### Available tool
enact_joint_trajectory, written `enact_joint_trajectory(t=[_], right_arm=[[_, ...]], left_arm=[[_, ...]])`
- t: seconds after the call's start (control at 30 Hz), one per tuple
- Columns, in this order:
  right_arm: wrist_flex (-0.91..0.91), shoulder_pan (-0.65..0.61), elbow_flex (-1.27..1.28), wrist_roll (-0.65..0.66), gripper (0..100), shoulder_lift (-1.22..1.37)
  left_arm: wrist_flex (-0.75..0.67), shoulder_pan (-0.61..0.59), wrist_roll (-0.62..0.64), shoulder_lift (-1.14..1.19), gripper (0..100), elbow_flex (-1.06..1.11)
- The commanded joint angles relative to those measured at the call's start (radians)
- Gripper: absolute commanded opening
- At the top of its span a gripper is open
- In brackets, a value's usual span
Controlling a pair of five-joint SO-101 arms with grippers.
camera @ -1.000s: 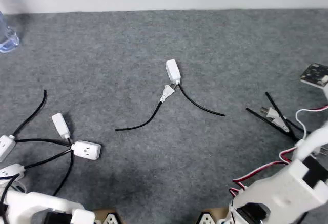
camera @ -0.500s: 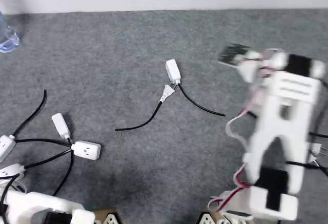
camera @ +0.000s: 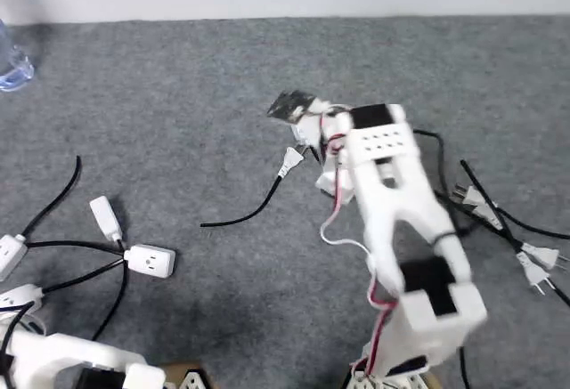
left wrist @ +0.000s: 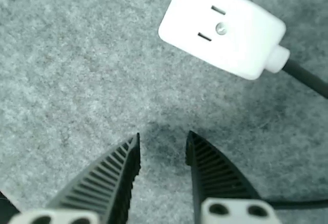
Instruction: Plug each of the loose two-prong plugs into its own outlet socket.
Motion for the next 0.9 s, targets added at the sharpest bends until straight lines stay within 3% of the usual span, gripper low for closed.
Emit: enact_joint_trajectory(t=[0.0,0.2,0.4,0.63,0.87], right_arm=[[-0.016,0.010,-0.144,-0.011,27.4,0.131],[-0.013,0.054,-0.236,0.006,24.9,0.282],[-0.007,0.051,-0.233,0.078,0.9,0.328],[0.128,0.035,-0.247,0.081,0.9,0.300],[0.398,-0.041,-0.250,0.071,0.9,0.041]], left_arm=[[0.002,0.008,-0.008,-0.020,14,-0.005],[0.002,0.008,-0.008,-0.020,14,-0.005],[0.002,0.008,-0.008,-0.020,14,-0.005],[0.002,0.008,-0.008,-0.020,14,-0.005],[0.002,0.008,-0.008,-0.020,14,-0.005]])
